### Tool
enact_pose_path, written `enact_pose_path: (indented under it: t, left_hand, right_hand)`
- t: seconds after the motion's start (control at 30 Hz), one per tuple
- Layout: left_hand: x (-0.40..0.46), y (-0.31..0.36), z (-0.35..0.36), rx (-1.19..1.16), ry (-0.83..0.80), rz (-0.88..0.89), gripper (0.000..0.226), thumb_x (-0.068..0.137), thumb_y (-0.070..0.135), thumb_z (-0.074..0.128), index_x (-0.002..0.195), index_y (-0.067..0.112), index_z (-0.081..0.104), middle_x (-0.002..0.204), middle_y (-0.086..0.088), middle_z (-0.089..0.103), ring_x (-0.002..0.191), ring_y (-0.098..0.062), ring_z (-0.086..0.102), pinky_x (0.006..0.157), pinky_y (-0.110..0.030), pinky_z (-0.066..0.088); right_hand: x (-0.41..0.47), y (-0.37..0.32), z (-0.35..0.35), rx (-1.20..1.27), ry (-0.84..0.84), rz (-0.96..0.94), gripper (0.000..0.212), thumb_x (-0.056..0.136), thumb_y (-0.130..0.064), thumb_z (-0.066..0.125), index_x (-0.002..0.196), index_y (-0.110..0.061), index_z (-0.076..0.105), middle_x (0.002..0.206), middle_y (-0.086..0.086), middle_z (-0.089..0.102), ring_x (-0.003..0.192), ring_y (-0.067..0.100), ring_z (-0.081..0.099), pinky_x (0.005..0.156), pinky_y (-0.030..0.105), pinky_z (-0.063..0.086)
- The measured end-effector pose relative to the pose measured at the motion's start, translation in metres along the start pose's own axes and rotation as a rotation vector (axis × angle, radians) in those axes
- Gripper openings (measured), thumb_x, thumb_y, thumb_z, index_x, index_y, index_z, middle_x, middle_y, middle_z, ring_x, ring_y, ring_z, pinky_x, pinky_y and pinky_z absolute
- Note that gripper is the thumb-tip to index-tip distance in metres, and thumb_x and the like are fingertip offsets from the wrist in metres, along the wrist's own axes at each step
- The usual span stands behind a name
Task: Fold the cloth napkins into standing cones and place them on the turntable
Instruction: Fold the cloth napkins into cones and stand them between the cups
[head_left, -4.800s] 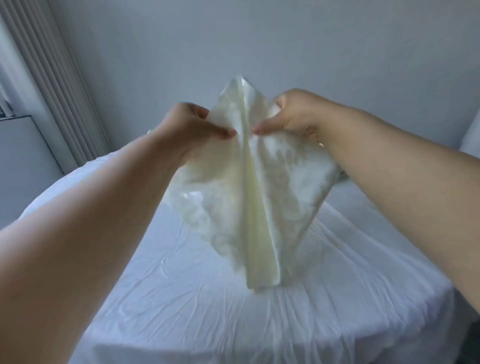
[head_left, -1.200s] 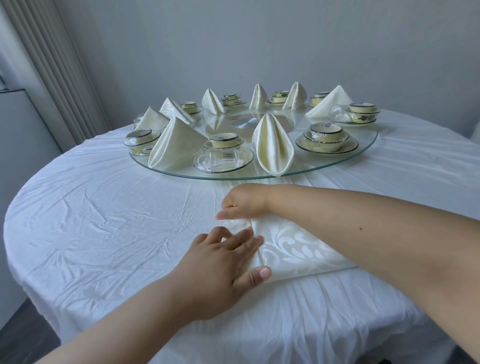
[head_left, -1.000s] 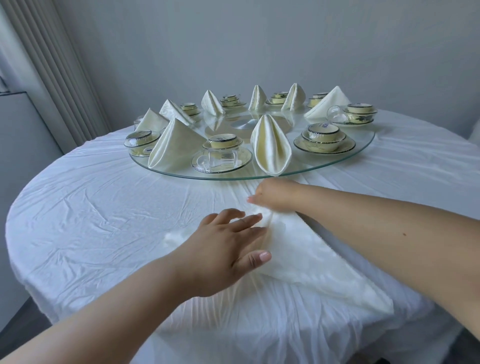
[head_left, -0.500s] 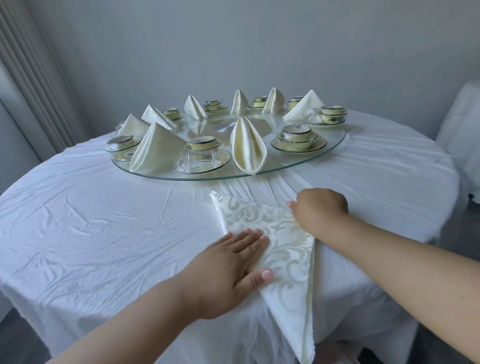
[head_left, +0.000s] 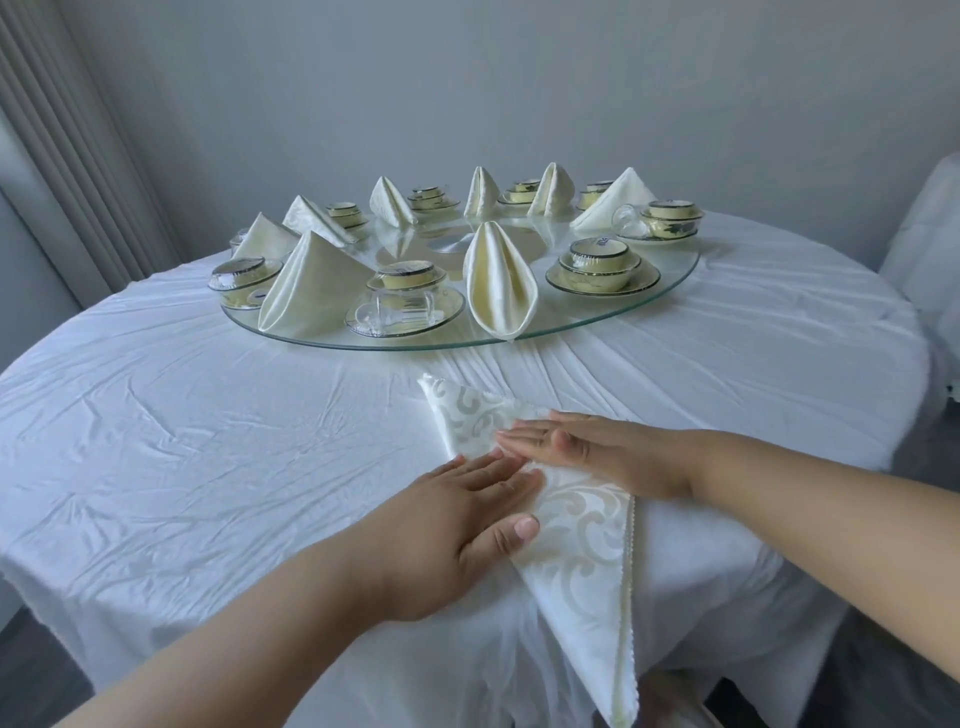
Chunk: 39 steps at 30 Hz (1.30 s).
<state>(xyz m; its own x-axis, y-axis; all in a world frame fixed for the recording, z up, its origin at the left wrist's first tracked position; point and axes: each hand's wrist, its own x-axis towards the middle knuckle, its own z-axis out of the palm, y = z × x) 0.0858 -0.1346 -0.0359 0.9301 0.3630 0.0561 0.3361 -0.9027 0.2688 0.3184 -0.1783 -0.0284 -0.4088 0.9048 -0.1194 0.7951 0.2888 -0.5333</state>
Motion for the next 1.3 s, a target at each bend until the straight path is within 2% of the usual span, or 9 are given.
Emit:
enact_pose_path:
  t: [0.17,0.27,0.53,0.67,0.73,0.83,1.03,1.17,1.3]
  left_hand:
    - [-0.002,-0.001,-0.013,-0.163,0.095,0.268,0.045,0.083,0.041,0.069,0.124,0.023,0.065,0.135,0.009,0.057,0.131,-0.001,0.042,0.111,-0.03,0.032]
    - [0.004,0.004,-0.009,-0.32,0.038,0.227,0.046,0.071,0.029,0.083,0.113,0.017,0.072,0.123,0.007,0.065,0.121,0.001,0.052,0.105,-0.025,0.04]
    - [0.008,0.005,-0.005,-0.513,0.257,0.015,0.015,0.089,0.039,0.06,0.086,0.025,0.066,0.087,0.018,0.068,0.087,0.003,0.063,0.081,-0.021,0.048]
    - [0.022,0.005,-0.01,-0.625,0.496,-0.156,0.032,0.093,0.041,0.047,0.078,0.013,0.05,0.067,0.009,0.047,0.065,-0.007,0.046,0.064,-0.027,0.039]
    - [0.031,0.002,-0.009,-0.732,0.53,-0.294,0.036,0.098,0.037,0.046,0.076,0.01,0.044,0.066,0.005,0.044,0.062,-0.012,0.042,0.061,-0.029,0.037]
    - [0.042,-0.002,-0.001,-0.825,0.571,-0.559,0.032,0.099,0.034,0.045,0.074,0.014,0.043,0.067,0.002,0.043,0.061,-0.014,0.038,0.058,-0.028,0.032]
    - [0.058,-0.018,0.001,-0.994,0.617,-0.842,0.027,0.092,0.035,0.043,0.078,0.014,0.054,0.081,-0.007,0.06,0.078,-0.029,0.06,0.08,-0.048,0.054]
    - [0.065,-0.023,-0.001,-1.091,0.605,-0.934,0.027,0.083,0.03,0.041,0.09,0.01,0.058,0.097,-0.015,0.065,0.092,-0.037,0.065,0.084,-0.055,0.054]
    - [0.068,-0.022,-0.007,-1.187,0.607,-1.003,0.034,0.076,0.015,0.038,0.1,0.007,0.059,0.102,-0.016,0.066,0.093,-0.036,0.065,0.084,-0.053,0.054]
  right_hand:
    - [0.006,0.005,0.003,0.002,0.006,-0.033,0.106,0.065,-0.09,-0.011,0.149,-0.034,0.022,0.155,-0.025,0.014,0.139,-0.016,-0.002,0.117,0.018,-0.007]
    - [0.004,0.004,-0.001,0.034,-0.021,-0.013,0.103,0.063,-0.091,-0.011,0.146,-0.041,0.023,0.15,-0.036,0.012,0.133,-0.024,-0.006,0.11,0.007,-0.01]
    - [0.001,0.001,-0.009,0.385,-0.116,0.208,0.09,0.06,-0.094,0.002,0.133,-0.055,0.038,0.141,-0.038,0.031,0.132,-0.021,0.019,0.115,0.016,0.002]
    - [0.001,0.008,-0.015,0.567,0.019,0.396,0.097,0.038,-0.104,0.032,0.105,-0.043,0.068,0.112,-0.005,0.07,0.109,0.017,0.063,0.11,0.039,0.036]
    - [0.004,0.01,-0.02,0.724,-0.002,0.347,0.092,0.054,-0.097,0.035,0.114,-0.036,0.066,0.127,0.012,0.062,0.122,0.029,0.055,0.109,0.04,0.037]
    - [0.008,0.007,-0.032,0.999,-0.086,0.29,0.084,0.073,-0.08,0.024,0.126,-0.023,0.057,0.129,0.004,0.062,0.122,0.02,0.057,0.106,0.036,0.039]
    - [0.016,0.022,-0.043,0.822,0.176,0.228,0.089,0.048,-0.065,0.081,0.119,-0.016,0.058,0.111,-0.002,0.069,0.103,0.014,0.062,0.082,0.023,0.046]
    - [0.023,0.023,-0.037,0.564,0.351,0.221,0.053,0.073,-0.033,0.082,0.115,-0.018,0.054,0.072,-0.012,0.066,0.066,0.004,0.054,0.066,0.019,0.039]
    - [0.031,0.023,-0.034,0.347,0.404,0.277,0.024,0.085,-0.023,0.071,0.104,-0.022,0.057,0.063,-0.011,0.063,0.048,-0.003,0.049,0.051,0.01,0.036]
